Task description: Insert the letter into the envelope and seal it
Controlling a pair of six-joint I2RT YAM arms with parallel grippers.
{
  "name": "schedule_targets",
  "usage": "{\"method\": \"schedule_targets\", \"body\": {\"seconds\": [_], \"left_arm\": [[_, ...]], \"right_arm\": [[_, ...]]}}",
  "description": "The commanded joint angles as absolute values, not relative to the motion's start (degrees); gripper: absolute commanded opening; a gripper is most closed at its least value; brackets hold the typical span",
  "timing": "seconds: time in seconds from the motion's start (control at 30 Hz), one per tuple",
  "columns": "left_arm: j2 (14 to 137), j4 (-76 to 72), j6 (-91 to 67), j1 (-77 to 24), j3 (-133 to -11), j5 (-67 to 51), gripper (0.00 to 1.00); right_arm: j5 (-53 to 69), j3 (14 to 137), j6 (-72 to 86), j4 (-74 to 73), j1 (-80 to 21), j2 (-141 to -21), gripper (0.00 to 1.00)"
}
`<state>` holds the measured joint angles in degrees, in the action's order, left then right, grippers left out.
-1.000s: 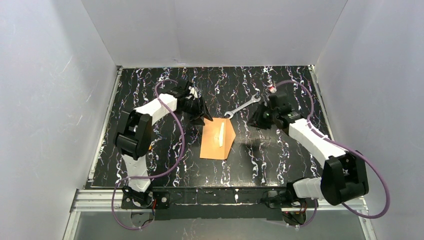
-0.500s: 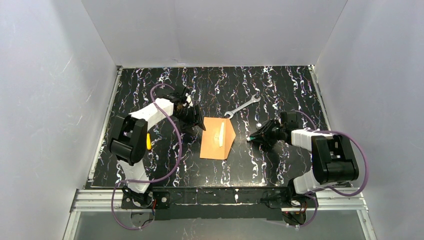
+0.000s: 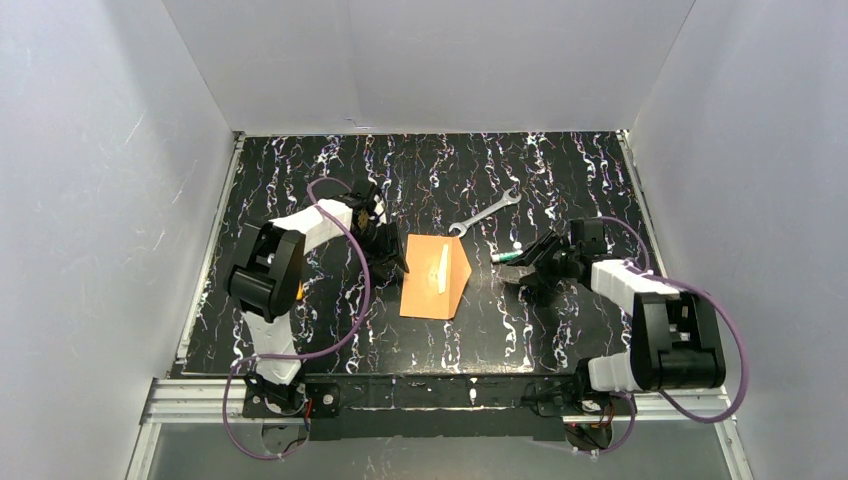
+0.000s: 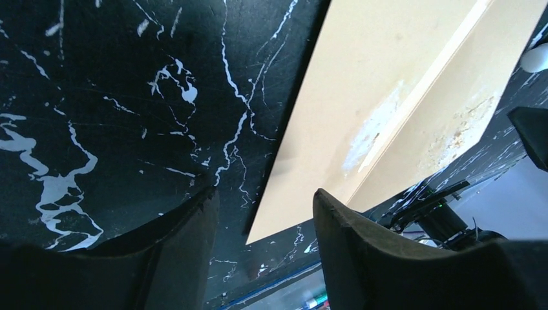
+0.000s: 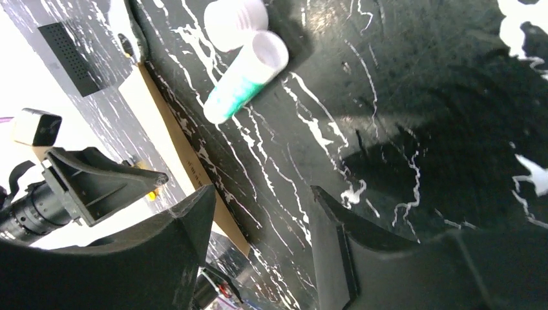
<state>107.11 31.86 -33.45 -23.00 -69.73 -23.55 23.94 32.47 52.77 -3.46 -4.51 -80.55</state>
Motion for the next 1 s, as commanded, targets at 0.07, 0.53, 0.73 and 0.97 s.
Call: {"method": "schedule_targets", "body": {"seconds": [0.07,0.53,0.73,0.97], "left_arm": [[107.39,32.75,-32.96,-23.13,-68.61,-25.93,0.48],[111.5,33.88,-34.39,-23.27,-66.74,-27.29,0.32],[113.42,37.43,-33.07,-23.29,-67.85,-23.95,0.31],[114.67,38.14,-32.19,-23.29,-67.59,-22.94,0.21]], "right_arm": [[21.45,35.54,45.94,-9.87,-4.51,-73.27,0.49],[23.18,35.7,42.31,-3.46,-16.05,-82.68,0.08],[17.99,38.9,44.49,5.12,-23.56,-89.4,0.08],[20.1,44.48,44.36,11.05,-26.17,-94.52,0.08]]}}
